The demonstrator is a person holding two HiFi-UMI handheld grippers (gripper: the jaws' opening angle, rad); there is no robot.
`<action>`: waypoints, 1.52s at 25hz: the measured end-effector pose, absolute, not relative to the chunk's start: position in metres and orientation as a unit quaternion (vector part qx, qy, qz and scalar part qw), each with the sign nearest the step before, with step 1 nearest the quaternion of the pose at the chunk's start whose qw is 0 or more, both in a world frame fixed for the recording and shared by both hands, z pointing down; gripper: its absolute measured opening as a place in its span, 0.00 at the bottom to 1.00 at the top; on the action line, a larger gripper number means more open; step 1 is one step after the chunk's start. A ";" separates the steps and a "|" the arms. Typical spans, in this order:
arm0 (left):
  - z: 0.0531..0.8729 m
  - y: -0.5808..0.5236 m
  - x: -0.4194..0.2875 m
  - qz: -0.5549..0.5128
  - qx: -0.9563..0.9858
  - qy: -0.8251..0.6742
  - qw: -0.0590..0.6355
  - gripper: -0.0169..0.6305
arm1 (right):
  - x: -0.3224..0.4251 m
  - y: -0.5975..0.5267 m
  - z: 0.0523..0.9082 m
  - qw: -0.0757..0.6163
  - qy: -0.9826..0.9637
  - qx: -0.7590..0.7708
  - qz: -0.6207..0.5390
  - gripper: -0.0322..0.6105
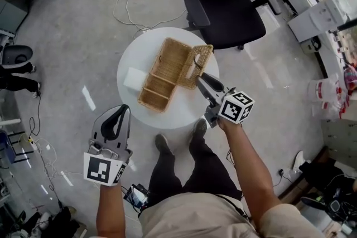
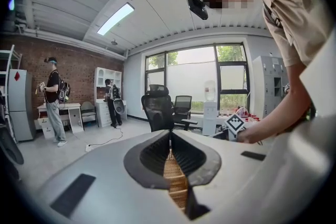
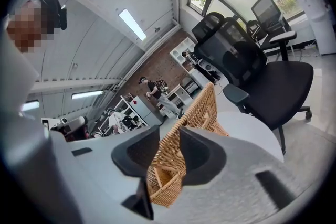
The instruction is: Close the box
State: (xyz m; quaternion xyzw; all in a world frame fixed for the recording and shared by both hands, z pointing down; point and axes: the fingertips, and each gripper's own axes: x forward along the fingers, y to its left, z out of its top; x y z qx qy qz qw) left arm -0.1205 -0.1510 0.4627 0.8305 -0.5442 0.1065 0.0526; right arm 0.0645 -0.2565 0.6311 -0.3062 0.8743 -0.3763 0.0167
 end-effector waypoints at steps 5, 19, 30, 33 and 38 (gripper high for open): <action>0.458 -0.147 -0.143 0.101 0.822 -0.558 0.051 0.05 | 0.038 -0.268 0.619 0.014 0.882 -0.305 -0.359 0.23; 0.458 -0.126 -0.199 0.095 0.804 -0.584 0.054 0.05 | -0.028 -0.283 0.615 -0.036 0.887 -0.343 -0.307 0.25; 0.460 -0.120 -0.236 0.091 0.794 -0.599 0.058 0.05 | -0.065 -0.293 0.627 -0.067 0.888 -0.353 -0.286 0.25; 0.461 -0.119 -0.242 0.090 0.791 -0.602 0.058 0.05 | -0.073 -0.297 0.632 -0.082 0.891 -0.352 -0.274 0.26; 0.466 -0.116 -0.254 0.091 0.786 -0.608 0.062 0.05 | -0.087 -0.301 0.642 -0.101 0.892 -0.354 -0.263 0.25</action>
